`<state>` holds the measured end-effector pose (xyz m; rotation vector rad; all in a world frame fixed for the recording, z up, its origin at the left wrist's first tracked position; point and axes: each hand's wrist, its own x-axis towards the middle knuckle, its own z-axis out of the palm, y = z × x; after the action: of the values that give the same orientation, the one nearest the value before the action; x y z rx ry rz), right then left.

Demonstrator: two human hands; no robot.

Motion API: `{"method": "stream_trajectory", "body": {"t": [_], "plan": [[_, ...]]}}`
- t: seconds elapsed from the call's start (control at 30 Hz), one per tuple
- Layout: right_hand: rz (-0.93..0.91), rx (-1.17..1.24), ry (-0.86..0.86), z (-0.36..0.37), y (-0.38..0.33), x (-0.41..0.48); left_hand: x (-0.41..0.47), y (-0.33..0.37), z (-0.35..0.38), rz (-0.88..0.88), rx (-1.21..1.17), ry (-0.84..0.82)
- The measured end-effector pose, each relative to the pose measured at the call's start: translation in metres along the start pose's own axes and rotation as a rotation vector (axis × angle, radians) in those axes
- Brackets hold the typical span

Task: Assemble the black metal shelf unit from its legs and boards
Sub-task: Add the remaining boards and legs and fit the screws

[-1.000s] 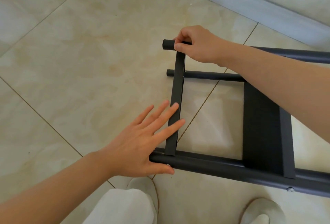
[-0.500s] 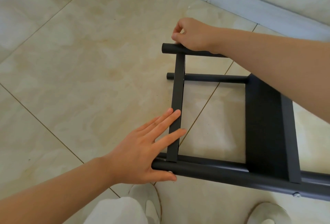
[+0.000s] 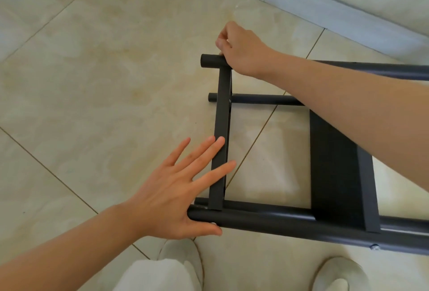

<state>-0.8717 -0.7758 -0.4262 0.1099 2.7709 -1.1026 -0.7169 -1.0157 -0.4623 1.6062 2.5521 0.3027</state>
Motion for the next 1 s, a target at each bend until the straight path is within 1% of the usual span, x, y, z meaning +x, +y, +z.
{"method": "stream_trajectory", "body": {"t": [0.2,0.33,0.4,0.43,0.5,0.63,0.77,0.9,1.0], "plan": [[-0.091,0.011,0.022,0.003,0.001,-0.012,-0.002,0.001,0.001,-0.015,-0.086,-0.018],[-0.200,0.148,0.181,0.011,0.001,-0.046,-0.003,0.001,0.002,-0.019,-0.116,-0.017],[-0.248,0.194,0.212,0.011,0.004,-0.075,-0.003,0.001,0.003,-0.018,-0.123,-0.003],[-0.261,0.194,0.197,0.010,0.008,-0.092,-0.003,0.001,0.002,-0.019,-0.122,0.000],[-0.242,0.202,0.107,0.009,0.017,-0.127,-0.004,0.002,0.002,-0.018,-0.120,0.004],[-0.086,0.220,-0.130,0.016,0.032,-0.185,-0.003,0.002,0.001,-0.010,-0.136,0.022],[0.031,0.275,-0.278,0.031,0.040,-0.212,-0.003,0.003,0.001,-0.005,-0.146,0.030],[0.084,0.348,-0.348,0.041,0.040,-0.219,-0.002,0.003,0.002,0.000,-0.162,0.037],[-0.005,0.354,-0.297,0.045,0.034,-0.226,-0.003,0.003,0.004,-0.011,-0.225,0.041]]}}
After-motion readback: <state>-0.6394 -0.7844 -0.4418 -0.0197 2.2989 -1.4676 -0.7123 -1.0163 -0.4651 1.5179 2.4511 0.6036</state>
